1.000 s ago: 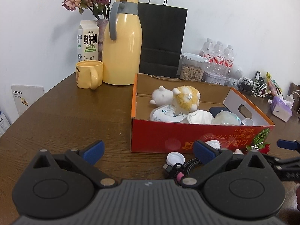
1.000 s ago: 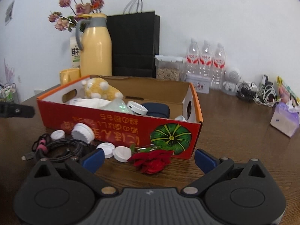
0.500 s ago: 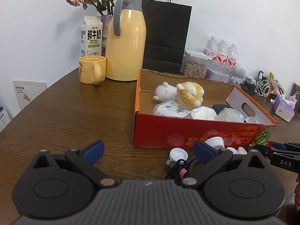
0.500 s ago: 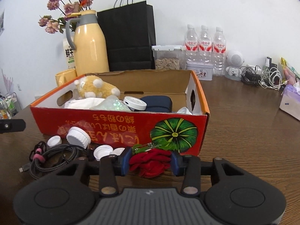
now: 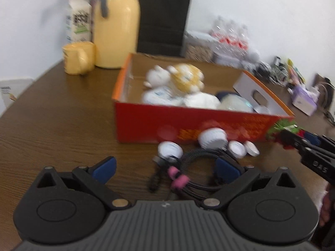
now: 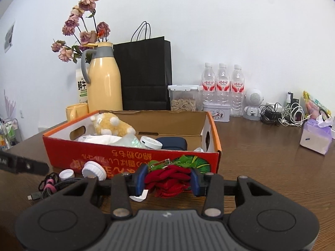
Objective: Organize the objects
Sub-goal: 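Grasp the red fabric flower with the right gripper, then grasp the black cable with pink tie with left while right holds the flower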
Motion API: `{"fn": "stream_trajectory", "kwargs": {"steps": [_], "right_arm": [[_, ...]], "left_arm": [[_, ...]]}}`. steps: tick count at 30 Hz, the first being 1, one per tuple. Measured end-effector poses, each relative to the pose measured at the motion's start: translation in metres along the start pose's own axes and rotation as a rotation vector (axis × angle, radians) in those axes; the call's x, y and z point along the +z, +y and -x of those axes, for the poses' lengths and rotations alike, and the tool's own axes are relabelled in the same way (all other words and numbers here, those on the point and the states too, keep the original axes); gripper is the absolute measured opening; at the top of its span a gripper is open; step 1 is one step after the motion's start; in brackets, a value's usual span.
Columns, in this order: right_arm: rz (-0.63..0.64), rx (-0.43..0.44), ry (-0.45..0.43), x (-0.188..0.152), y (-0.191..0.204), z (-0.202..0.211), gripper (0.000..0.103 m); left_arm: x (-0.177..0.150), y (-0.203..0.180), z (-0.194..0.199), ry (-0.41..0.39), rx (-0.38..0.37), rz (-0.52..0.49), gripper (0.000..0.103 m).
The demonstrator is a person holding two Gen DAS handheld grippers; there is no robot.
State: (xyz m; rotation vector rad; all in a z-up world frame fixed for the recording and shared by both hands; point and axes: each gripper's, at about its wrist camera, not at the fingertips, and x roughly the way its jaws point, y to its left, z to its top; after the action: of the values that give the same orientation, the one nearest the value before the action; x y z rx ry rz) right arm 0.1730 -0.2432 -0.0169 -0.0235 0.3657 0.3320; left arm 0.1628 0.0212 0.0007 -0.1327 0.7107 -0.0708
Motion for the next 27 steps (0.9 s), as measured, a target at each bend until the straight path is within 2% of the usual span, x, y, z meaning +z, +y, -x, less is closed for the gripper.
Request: {"fn": "stream_trajectory", "kwargs": {"steps": [3,11,14,19,27], "right_arm": [[0.004,0.011,-0.004,-0.001,0.000,0.001,0.040],[0.009,0.040,-0.010,-0.003,0.001,0.005,0.040],[0.004,0.049,-0.015,-0.003,0.001,0.006,0.040],[0.000,0.064,-0.021,-0.003,0.000,0.008,0.041],[-0.009,0.080,-0.026,-0.003,-0.002,0.008,0.041]], "left_arm": [[0.001,-0.011,-0.007,0.046,-0.047,-0.010,0.103],[0.003,-0.040,-0.022,0.122,-0.067,-0.084,0.103],[0.003,-0.049,-0.027,0.146,-0.057,-0.118,0.103],[0.004,-0.055,-0.040,0.188,0.003,-0.163,0.103],[-0.001,-0.048,-0.045,0.196,-0.027,-0.115,0.103]]}}
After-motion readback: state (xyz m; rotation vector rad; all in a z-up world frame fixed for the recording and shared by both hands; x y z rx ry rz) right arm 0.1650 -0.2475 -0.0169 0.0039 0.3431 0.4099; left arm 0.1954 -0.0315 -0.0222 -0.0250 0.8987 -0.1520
